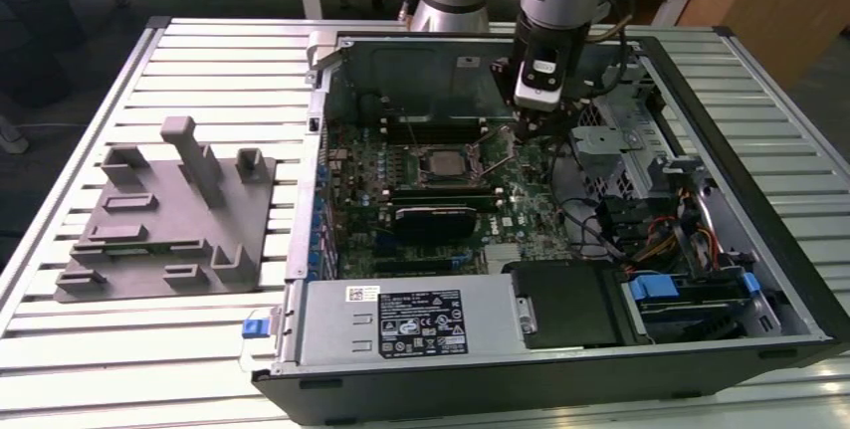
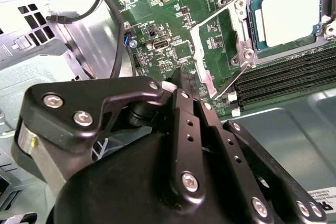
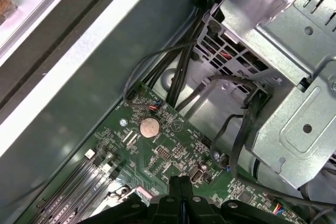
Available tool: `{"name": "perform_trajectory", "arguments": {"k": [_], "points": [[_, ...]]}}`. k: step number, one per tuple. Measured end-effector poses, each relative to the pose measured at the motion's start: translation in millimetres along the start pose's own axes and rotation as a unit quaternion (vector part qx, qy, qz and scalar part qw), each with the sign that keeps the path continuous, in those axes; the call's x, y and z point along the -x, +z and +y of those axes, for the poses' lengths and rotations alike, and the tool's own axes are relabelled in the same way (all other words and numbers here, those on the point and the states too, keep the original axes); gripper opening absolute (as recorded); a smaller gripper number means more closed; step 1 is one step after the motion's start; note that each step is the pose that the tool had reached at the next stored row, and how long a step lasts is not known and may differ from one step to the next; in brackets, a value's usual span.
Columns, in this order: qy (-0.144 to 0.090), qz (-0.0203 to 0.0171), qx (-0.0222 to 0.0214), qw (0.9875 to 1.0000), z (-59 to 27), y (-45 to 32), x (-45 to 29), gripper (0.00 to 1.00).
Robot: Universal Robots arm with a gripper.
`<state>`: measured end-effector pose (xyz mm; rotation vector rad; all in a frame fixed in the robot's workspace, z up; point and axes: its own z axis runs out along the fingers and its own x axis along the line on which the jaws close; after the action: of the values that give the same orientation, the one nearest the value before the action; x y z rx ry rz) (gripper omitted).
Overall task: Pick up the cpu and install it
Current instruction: 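Close the cpu cover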
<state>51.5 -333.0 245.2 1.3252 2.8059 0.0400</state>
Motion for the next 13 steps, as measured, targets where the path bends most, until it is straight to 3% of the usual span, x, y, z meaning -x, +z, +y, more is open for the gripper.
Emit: {"name": "perform_trajectory", "arguments": {"k": [3,8,13], "points": [[0.000,0.0010,-0.0011,1.0000,0.4,2.7,0.4,0.11],[0.000,0.0156,-0.0190,0.9997,2.8,4.8,2.3,0.11],[0.000,0.0173,-0.0209,0.9996,2.6,4.9,2.2,0.11]]}}
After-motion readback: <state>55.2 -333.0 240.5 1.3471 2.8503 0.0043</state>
